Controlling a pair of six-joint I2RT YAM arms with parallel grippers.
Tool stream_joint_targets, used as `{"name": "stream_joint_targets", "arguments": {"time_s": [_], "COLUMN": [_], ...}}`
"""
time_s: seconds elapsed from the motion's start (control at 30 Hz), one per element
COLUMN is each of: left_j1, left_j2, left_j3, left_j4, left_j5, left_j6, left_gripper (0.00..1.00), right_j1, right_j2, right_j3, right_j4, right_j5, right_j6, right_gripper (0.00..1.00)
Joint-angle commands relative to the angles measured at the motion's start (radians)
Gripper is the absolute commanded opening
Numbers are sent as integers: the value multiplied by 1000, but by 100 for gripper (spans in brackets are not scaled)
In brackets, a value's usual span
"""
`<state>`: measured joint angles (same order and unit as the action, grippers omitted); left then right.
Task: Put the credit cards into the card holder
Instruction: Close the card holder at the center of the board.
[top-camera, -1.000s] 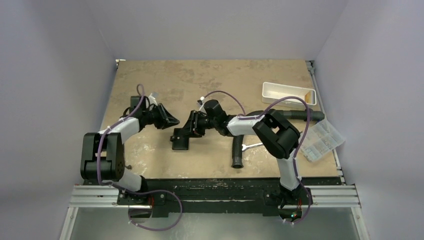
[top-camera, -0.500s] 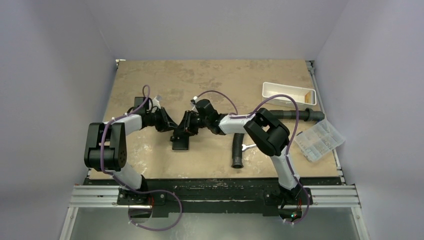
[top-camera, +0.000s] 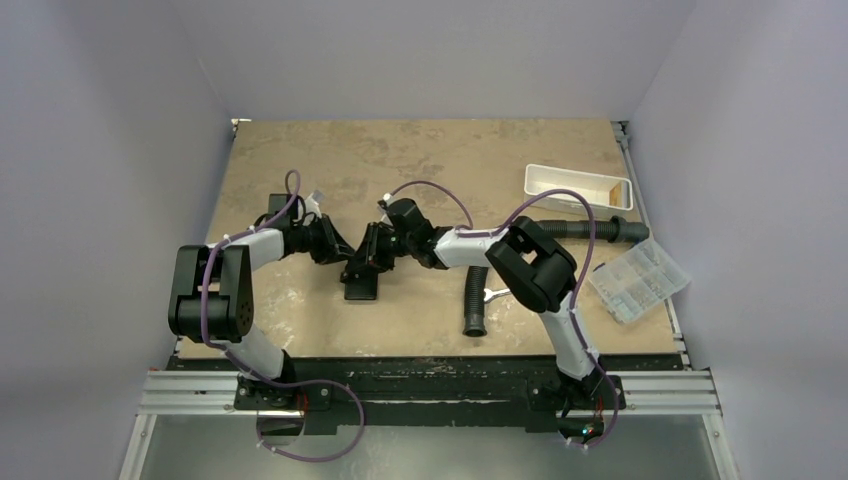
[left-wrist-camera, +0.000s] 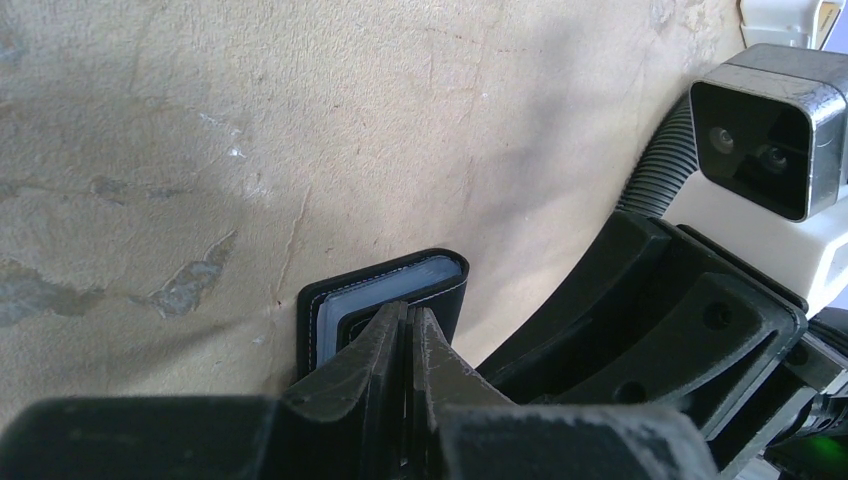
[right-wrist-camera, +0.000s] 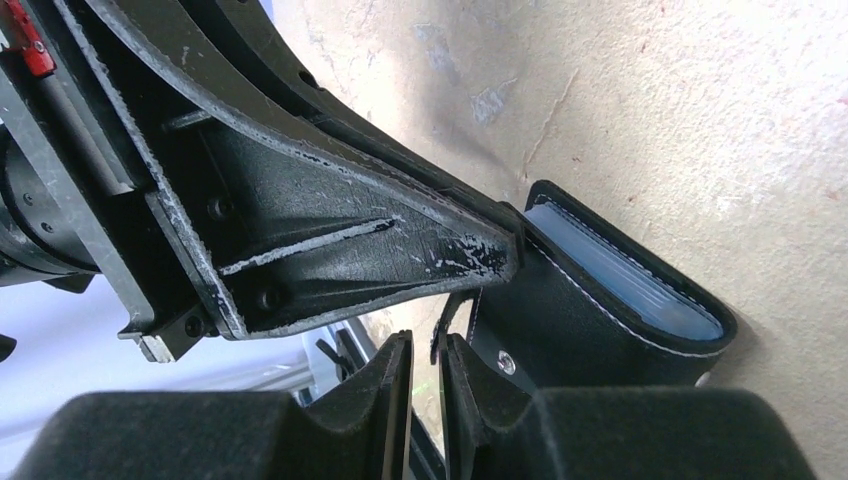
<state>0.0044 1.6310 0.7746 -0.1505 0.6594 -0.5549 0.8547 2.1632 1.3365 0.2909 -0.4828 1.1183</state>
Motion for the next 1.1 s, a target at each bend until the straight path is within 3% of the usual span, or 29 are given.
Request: {"name": "stream_joint_targets", "arguments": {"time_s": [0.0, 0.33, 0.63, 0.73, 1.07], "left_j1": [3, 2, 2, 3, 3], "left_j2": [-14, -14, -14, -13, -15], "left_j3": [26, 25, 24, 23, 5], "left_j4": [14, 15, 15, 17, 56], "left_j5": [10, 14, 20, 27, 78], "left_j6": [30, 32, 34, 35, 24], "left_gripper": [6, 5, 5, 5, 6], "right_j1": [8, 12, 15, 16, 18], "right_j2": [13, 20, 24, 19, -66], "right_j3": [45, 53, 58, 59, 8], "right_j4": [1, -16, -21, -19, 28], "right_j5": [13, 20, 20, 12, 14], "right_j6": [-16, -17, -23, -37, -68], "right_gripper": [23, 24, 12, 0, 0]}}
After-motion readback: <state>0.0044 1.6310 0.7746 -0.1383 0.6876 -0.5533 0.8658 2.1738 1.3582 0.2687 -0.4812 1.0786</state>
